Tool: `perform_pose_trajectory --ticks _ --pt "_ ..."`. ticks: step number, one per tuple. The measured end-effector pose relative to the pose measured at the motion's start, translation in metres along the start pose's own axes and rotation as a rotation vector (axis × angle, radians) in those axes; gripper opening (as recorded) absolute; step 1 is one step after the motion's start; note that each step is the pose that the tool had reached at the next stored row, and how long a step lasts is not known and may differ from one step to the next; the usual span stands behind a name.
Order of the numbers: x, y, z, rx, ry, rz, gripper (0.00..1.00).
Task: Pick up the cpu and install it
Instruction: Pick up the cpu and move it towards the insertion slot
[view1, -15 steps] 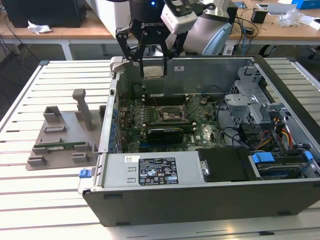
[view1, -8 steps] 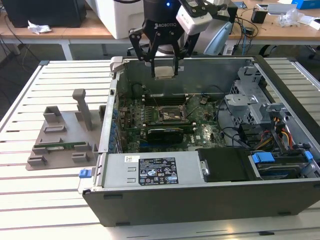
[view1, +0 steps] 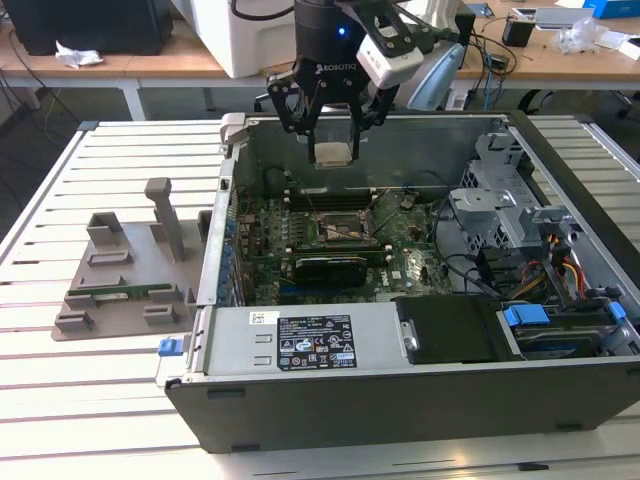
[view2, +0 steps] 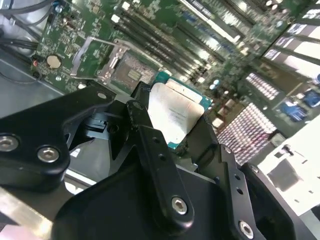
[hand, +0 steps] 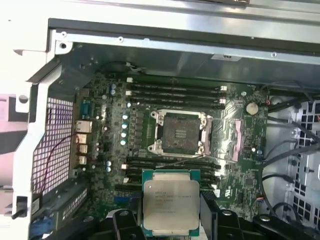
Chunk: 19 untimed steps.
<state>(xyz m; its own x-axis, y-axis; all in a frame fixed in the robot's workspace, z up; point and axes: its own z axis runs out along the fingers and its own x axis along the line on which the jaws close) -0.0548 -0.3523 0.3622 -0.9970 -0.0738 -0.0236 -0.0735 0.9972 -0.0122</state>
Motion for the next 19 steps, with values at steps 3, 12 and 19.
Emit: perform_pose_trajectory --ticks 3,12,19 --pt "-0.0068 0.0133 0.0071 0.0000 0.0000 0.000 0.54" --pt "-0.0225 0.0304 0.0248 -0.0001 0.0000 0.000 0.54" --pt "-0.0282 0.0336 0.0419 0.0000 0.0001 0.000 0.54"
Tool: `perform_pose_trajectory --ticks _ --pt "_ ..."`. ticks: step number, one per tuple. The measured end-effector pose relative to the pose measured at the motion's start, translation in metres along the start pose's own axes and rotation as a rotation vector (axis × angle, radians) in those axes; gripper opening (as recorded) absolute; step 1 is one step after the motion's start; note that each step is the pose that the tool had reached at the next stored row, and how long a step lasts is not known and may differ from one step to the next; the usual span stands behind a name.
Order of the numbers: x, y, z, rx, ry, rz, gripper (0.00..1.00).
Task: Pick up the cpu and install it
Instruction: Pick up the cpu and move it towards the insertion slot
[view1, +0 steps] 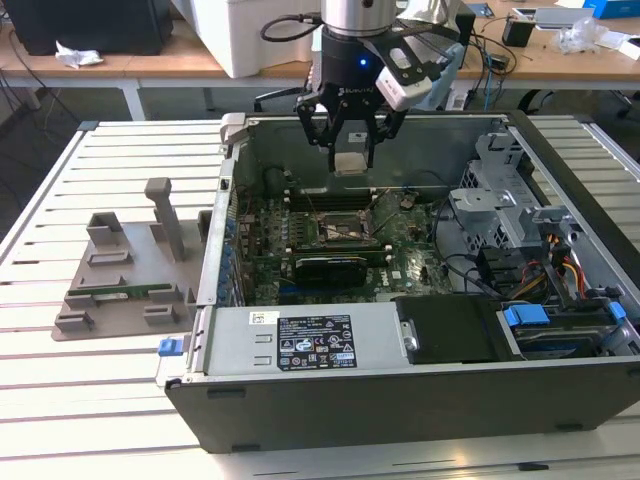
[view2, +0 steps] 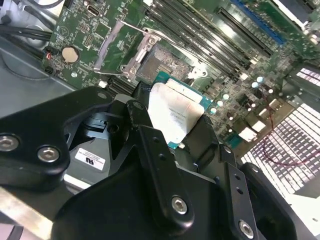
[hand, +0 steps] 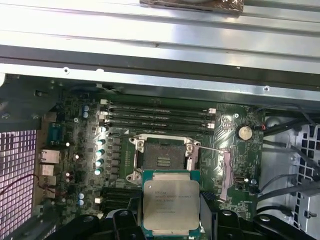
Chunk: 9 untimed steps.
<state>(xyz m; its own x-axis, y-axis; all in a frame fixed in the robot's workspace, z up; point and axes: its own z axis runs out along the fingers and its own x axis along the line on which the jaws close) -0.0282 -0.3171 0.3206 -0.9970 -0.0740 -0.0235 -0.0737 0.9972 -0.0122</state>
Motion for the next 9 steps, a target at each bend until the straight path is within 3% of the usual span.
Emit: perform_pose_trajectory --ticks 3,9 --pt "-0.0009 0.0051 0.0095 0.0005 0.0001 0.000 0.54" --pt "-0.0026 0.0054 0.0318 0.0053 0.0004 0.000 0.54"
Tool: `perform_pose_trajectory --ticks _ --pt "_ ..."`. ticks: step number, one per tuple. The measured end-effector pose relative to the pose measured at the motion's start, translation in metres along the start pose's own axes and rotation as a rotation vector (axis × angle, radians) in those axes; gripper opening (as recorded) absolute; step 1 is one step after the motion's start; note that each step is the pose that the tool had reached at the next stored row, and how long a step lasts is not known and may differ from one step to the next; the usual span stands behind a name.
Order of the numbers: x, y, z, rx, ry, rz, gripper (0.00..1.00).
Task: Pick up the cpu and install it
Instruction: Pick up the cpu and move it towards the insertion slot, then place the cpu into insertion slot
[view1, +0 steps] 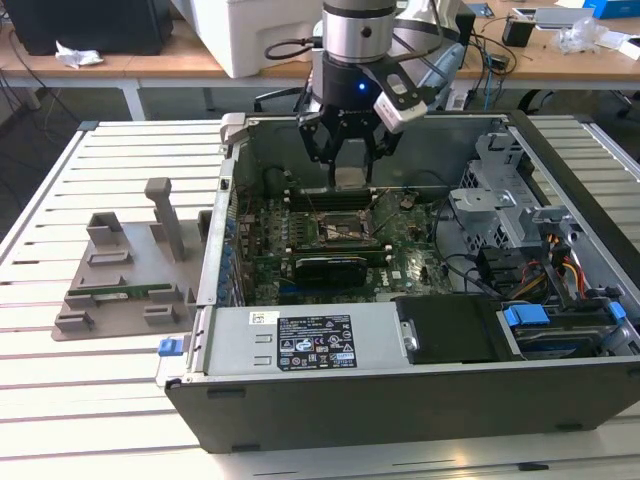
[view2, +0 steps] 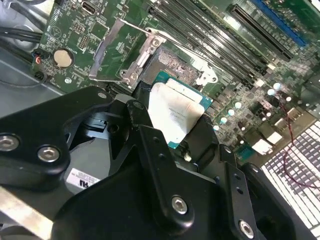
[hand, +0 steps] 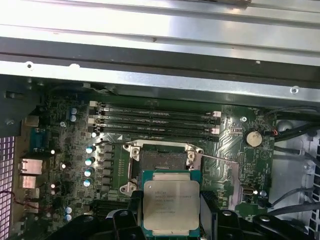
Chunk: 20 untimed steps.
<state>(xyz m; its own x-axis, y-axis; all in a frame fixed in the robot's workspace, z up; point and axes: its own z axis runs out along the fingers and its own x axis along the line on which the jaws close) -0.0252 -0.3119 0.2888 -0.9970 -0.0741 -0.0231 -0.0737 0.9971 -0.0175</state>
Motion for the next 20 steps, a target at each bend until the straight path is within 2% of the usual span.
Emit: perform_pose_trajectory --ticks 4,6,7,8,9,20 --pt "-0.0023 -0.0001 0.0077 0.0010 -0.0001 0.000 0.54" --pt "-0.0032 -0.0002 0.0105 0.0088 0.0007 0.000 0.54" --pt "-0.0040 -0.0002 0.0114 0.0218 0.0017 0.000 0.54" --pt "-0.0046 -0.0003 0.0118 0.0420 0.0032 -0.001 0.54" --pt "-0.0049 -0.0003 0.0123 0.0494 0.0037 -0.001 0.54" --pt "-0.0052 -0.0003 0.0125 0.0530 0.0039 -0.001 0.54"
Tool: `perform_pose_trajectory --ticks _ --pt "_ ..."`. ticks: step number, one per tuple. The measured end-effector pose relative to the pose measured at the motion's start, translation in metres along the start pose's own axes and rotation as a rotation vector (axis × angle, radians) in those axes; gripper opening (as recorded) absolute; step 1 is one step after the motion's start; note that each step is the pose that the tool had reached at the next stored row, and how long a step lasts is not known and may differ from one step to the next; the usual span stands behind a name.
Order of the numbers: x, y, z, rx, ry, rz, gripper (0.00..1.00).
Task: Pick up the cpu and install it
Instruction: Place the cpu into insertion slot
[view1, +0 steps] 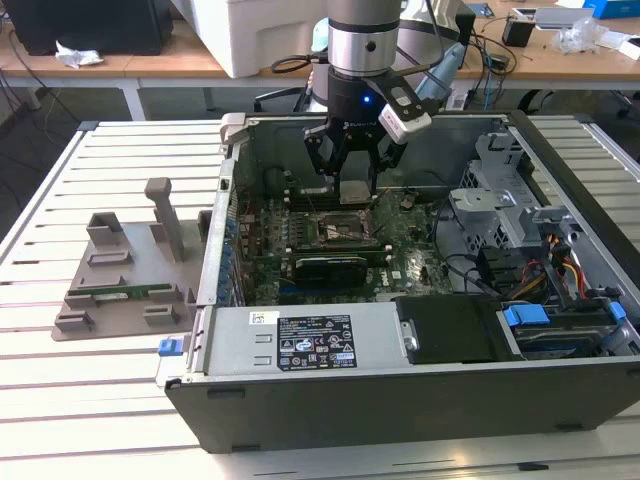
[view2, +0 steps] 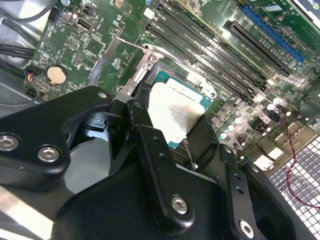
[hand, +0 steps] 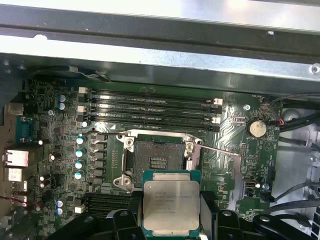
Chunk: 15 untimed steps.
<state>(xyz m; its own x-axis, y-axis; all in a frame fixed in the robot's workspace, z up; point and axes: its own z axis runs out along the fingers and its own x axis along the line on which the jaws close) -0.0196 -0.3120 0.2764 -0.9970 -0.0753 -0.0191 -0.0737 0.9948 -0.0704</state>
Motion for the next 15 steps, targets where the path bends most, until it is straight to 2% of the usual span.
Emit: perform_pose_trajectory --ticks 2,4,7,12,15 --pt "0.0000 0.0001 0.0001 0.0010 0.0002 0.003 0.54" --pt "-0.0002 -0.0001 0.0000 0.0053 0.0028 0.034 0.54" --pt "-0.0003 0.0000 0.0000 0.0061 0.0060 0.079 0.54" --pt "-0.0003 0.0000 0.0001 0.0086 0.0124 0.168 0.54" --pt "-0.0004 0.0000 0.0000 0.0125 0.0177 0.238 0.54"
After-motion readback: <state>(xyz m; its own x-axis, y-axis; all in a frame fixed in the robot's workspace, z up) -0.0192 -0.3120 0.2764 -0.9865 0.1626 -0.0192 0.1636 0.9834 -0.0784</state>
